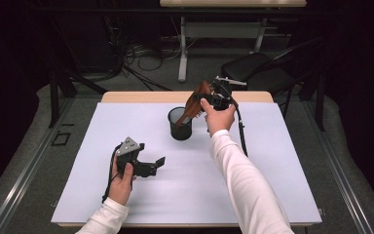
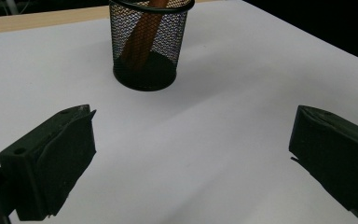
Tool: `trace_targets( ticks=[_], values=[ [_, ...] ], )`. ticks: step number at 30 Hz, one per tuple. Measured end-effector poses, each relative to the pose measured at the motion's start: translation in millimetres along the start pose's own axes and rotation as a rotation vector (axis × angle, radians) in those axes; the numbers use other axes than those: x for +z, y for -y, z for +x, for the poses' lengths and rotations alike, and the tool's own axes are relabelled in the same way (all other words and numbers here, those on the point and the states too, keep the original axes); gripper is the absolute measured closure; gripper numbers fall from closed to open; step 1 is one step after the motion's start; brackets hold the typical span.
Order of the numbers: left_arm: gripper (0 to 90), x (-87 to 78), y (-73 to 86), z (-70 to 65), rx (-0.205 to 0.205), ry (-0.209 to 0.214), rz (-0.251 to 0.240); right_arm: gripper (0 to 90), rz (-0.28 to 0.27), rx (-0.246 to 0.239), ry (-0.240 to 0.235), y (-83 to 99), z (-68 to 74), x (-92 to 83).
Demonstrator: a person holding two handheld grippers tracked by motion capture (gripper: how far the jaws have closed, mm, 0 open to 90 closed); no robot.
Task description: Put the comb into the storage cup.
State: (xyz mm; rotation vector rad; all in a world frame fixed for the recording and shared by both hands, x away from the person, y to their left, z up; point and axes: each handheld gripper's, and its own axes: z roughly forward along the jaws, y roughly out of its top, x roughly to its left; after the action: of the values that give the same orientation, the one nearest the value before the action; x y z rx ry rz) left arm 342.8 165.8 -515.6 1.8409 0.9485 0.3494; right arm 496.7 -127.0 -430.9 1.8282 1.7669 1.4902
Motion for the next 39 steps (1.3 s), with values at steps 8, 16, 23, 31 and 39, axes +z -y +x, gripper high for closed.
trace_targets(
  ticks=[8,16,23,31,39],
  values=[
    [0.4,-0.7,-0.2,0.0,-0.002,0.000,-0.002,48.2,0.001,-0.007,0.006,2.3,-0.2,2.1],
    [0.4,-0.6,-0.2,0.3,-0.003,-0.001,-0.002,48.1,0.002,-0.013,0.014,4.5,1.6,5.2],
    [0.4,-0.8,-0.2,0.5,-0.003,-0.002,-0.002,48.1,0.005,-0.019,0.018,6.1,2.0,7.5],
    [0.4,-1.2,-0.4,1.1,-0.008,0.001,-0.005,48.0,0.000,-0.024,0.022,7.3,2.8,8.7],
    [0.4,-1.3,-0.5,1.2,-0.012,0.001,-0.007,47.9,0.000,-0.017,0.021,7.1,1.7,9.2]
  ],
)
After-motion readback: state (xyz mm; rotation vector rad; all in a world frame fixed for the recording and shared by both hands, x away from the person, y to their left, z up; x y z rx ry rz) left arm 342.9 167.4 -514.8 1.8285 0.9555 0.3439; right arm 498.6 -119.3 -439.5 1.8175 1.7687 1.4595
